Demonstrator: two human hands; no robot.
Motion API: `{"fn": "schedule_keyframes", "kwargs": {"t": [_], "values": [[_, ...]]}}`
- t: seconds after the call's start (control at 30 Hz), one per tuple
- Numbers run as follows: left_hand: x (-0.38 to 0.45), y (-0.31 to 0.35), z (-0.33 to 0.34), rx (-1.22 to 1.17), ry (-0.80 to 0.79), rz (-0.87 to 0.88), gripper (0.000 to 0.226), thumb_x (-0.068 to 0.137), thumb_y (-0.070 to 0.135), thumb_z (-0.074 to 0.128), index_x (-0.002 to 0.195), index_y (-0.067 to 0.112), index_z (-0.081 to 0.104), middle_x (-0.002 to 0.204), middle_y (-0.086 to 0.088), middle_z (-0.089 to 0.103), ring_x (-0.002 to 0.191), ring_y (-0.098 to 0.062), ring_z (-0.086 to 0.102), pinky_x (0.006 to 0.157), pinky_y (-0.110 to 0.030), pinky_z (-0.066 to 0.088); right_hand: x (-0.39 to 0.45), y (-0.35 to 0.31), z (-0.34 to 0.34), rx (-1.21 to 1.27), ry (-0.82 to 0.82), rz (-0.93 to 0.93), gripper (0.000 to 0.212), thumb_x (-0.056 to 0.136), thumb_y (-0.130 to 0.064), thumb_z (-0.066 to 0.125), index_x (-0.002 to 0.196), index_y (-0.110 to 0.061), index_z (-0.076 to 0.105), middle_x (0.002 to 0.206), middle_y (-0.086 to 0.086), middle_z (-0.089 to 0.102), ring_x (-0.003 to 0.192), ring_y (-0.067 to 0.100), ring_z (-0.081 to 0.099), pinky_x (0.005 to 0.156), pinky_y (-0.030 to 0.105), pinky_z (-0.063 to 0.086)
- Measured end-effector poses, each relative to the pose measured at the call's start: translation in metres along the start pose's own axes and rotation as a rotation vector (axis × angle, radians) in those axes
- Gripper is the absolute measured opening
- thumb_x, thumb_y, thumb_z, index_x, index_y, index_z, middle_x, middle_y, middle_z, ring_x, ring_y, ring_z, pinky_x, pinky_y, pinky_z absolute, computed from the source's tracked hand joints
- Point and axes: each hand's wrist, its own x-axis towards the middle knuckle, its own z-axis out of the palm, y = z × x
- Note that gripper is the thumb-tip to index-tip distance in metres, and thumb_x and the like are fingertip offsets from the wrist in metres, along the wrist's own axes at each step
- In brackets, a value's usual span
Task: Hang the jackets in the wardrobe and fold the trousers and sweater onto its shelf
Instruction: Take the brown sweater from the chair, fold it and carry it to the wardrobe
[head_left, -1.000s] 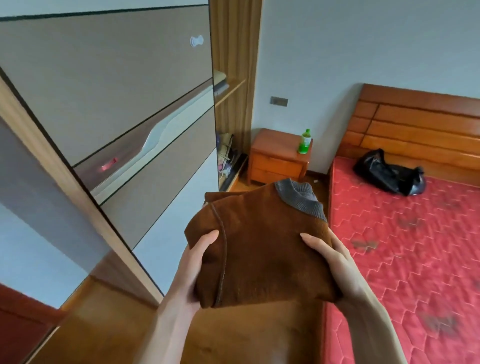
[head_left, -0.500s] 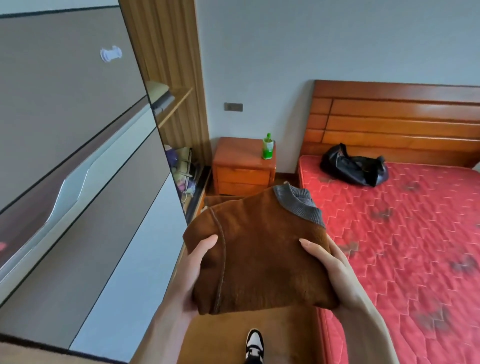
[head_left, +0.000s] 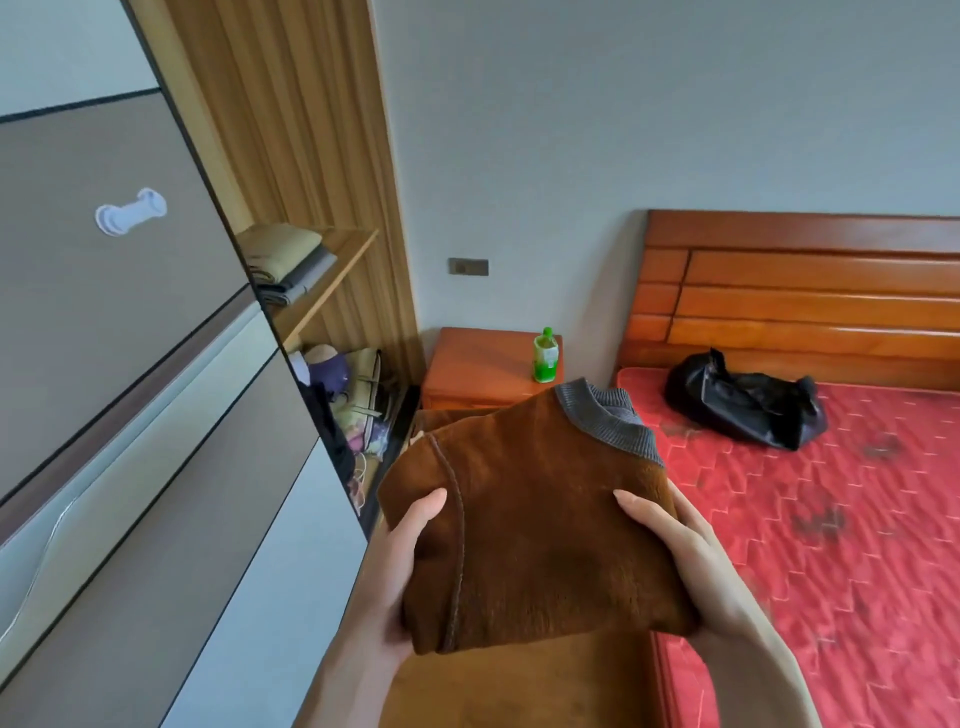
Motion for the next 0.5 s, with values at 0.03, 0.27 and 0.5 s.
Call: {"fn": "schedule_keyframes", "kwargs": {"t": [0.03, 0.27, 0.5], "values": [[0.009, 0.006, 0.000, -0.020, -0.002, -0.007, 0.062, 0.078, 0.053, 0.080, 0.134, 0.031, 0.064, 0.122, -0.006, 0.077, 0.106, -0.035, 0.076, 0.087, -0.053, 0.062, 0.016, -0.002, 0.004, 0.000, -0.010, 0.014, 0.058, 0.072, -0.040, 0.091, 0.126, -0.030, 0.072, 0.124, 0.014, 0.075, 0.111, 0.037, 0.074, 0.082, 0.044, 0.063], [0.100, 0.058, -0.016, -0.032, 0.079, -0.044, 0.072, 0.073, 0.052, 0.082, 0.138, 0.027, 0.062, 0.122, -0.011, 0.076, 0.108, -0.042, 0.074, 0.093, -0.063, 0.058, 0.132, 0.000, 0.040, -0.008, -0.034, 0.073, 0.059, 0.071, -0.040, 0.092, 0.126, -0.033, 0.072, 0.123, 0.012, 0.076, 0.111, 0.036, 0.074, 0.087, 0.047, 0.063], [0.217, 0.132, -0.006, -0.062, 0.030, 0.002, 0.065, 0.074, 0.049, 0.085, 0.133, 0.029, 0.066, 0.122, -0.010, 0.076, 0.106, -0.040, 0.075, 0.087, -0.059, 0.061, 0.262, -0.034, 0.082, -0.010, -0.024, 0.038, 0.051, 0.079, -0.035, 0.088, 0.127, -0.030, 0.071, 0.123, 0.015, 0.075, 0.111, 0.038, 0.074, 0.088, 0.051, 0.062]]}}
